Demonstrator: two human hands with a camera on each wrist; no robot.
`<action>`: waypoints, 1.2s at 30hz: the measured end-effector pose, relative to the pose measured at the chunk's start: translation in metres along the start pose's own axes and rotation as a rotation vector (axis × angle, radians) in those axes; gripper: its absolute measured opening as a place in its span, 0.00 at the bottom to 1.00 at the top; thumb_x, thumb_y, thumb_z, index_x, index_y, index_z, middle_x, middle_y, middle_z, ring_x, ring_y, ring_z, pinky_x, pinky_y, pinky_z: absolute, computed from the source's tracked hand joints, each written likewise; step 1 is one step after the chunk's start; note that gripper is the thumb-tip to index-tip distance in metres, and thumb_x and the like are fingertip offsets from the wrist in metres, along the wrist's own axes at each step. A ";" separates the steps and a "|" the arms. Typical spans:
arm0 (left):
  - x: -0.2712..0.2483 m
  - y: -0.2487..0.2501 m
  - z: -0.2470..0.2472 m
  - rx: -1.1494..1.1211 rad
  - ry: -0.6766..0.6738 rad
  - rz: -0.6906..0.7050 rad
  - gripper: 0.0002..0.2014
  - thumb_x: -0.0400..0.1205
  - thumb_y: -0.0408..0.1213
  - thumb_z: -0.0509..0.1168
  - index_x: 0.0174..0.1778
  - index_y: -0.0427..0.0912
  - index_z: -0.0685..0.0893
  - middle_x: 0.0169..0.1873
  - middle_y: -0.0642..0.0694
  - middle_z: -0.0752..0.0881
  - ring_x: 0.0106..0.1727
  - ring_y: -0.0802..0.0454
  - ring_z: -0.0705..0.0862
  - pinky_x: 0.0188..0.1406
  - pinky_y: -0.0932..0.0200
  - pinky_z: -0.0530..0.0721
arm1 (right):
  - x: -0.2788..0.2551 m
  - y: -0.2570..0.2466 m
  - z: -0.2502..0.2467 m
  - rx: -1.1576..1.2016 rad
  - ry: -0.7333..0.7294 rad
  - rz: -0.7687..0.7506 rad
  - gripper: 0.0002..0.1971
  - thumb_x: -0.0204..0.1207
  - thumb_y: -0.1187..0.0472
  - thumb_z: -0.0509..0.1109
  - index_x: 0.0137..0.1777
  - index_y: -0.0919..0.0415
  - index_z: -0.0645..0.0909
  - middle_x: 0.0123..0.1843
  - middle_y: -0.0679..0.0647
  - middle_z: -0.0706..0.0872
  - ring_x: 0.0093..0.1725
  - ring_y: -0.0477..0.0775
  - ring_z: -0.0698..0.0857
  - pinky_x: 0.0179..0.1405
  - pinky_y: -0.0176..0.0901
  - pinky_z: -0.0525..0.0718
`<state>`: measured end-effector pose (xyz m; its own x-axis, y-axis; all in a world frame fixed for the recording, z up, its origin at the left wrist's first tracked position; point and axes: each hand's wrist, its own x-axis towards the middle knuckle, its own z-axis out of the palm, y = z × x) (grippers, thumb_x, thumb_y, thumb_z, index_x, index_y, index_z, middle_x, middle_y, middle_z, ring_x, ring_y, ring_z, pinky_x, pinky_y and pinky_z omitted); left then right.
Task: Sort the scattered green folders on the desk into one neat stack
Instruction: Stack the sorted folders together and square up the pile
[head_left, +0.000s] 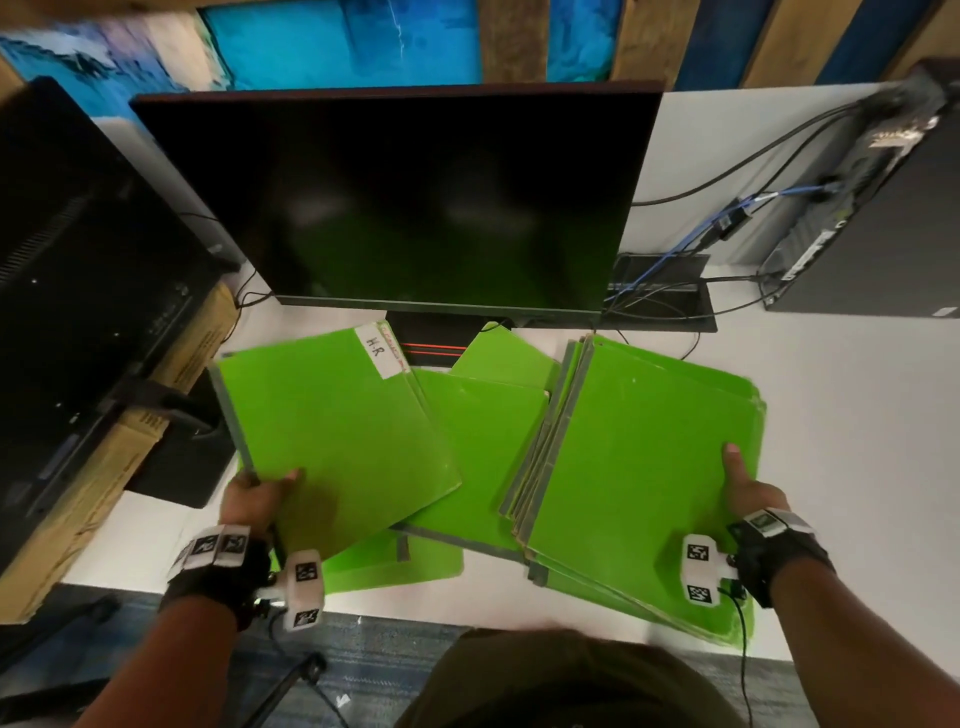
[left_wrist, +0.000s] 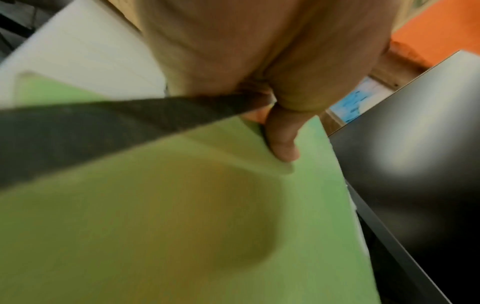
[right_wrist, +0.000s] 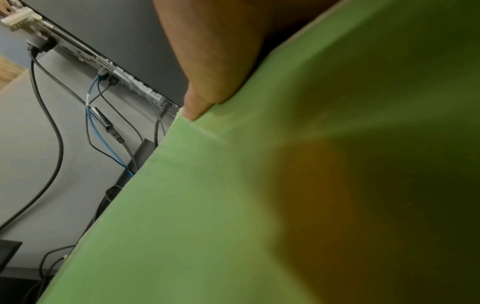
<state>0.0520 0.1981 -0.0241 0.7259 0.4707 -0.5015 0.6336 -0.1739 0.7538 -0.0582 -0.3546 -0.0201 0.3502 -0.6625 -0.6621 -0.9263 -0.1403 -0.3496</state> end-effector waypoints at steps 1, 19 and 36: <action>-0.008 -0.002 -0.005 -0.082 -0.033 0.017 0.13 0.77 0.25 0.70 0.57 0.35 0.84 0.46 0.37 0.89 0.40 0.43 0.87 0.54 0.42 0.86 | -0.001 0.000 -0.001 -0.010 -0.008 -0.011 0.36 0.82 0.36 0.48 0.78 0.63 0.69 0.67 0.79 0.77 0.64 0.72 0.80 0.61 0.54 0.74; -0.117 0.045 0.180 0.184 -0.768 0.301 0.20 0.72 0.17 0.71 0.53 0.45 0.82 0.38 0.54 0.91 0.47 0.47 0.88 0.42 0.59 0.88 | -0.008 0.004 -0.012 0.165 -0.132 0.111 0.52 0.68 0.21 0.50 0.72 0.68 0.75 0.71 0.69 0.78 0.64 0.67 0.80 0.59 0.50 0.74; -0.166 0.036 0.285 0.889 -0.406 0.579 0.42 0.72 0.60 0.71 0.77 0.42 0.67 0.64 0.39 0.71 0.65 0.39 0.74 0.67 0.50 0.76 | 0.008 0.005 -0.003 0.147 -0.197 0.033 0.53 0.70 0.22 0.44 0.73 0.71 0.73 0.73 0.73 0.75 0.68 0.69 0.77 0.64 0.52 0.72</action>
<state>0.0300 -0.1330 -0.0347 0.9018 -0.1675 -0.3983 0.0222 -0.9026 0.4299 -0.0605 -0.3632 -0.0249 0.3533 -0.5069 -0.7863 -0.9129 -0.0029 -0.4083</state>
